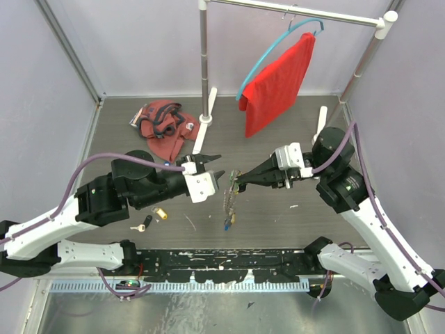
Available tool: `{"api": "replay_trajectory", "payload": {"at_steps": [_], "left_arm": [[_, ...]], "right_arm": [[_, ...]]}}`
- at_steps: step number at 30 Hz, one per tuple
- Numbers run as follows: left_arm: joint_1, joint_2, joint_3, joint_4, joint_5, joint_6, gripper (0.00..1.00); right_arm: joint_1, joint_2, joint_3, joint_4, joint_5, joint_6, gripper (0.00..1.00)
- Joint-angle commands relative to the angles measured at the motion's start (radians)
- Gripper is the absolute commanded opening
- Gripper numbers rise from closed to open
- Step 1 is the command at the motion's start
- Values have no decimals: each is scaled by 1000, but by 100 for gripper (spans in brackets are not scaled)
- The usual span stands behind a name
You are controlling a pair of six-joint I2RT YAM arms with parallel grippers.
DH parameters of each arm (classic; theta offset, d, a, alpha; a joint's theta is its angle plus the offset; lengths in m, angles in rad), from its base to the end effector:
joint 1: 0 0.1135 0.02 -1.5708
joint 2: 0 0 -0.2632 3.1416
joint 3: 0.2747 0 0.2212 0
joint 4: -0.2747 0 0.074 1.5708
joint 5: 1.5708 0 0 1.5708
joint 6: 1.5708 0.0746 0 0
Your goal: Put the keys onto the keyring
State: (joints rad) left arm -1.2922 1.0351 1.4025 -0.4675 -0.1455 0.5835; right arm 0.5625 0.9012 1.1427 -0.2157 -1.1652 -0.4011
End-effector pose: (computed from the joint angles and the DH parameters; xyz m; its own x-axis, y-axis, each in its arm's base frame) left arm 0.0681 -0.1988 0.4575 0.4793 0.3065 -0.8224 0.7759 0.2899 0.5603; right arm 0.0924 0.1393 0.4317 0.4056 0.0736 -0.9111 -0.9006 -0.1383 -0.4121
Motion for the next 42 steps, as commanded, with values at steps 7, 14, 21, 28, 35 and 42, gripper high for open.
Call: {"api": "replay_trajectory", "payload": {"at_steps": [7,14,21,28,35,42], "left_arm": [[-1,-15,56,10,89,116,48],[-4,-14,57,15,145,146,42],[-12,-17,70,29,211,150,35],[-15,-13,70,37,234,153,31],[-18,-3,75,58,241,158,31],[-18,2,71,78,235,164,33]], "right_arm": [[-2,-6,121,41,-9,53,1],[-3,11,140,113,-29,130,1],[-3,12,129,197,-28,217,1],[-3,15,126,225,-31,250,1],[-3,12,115,234,-36,265,1],[-2,14,112,226,-41,263,1]]}}
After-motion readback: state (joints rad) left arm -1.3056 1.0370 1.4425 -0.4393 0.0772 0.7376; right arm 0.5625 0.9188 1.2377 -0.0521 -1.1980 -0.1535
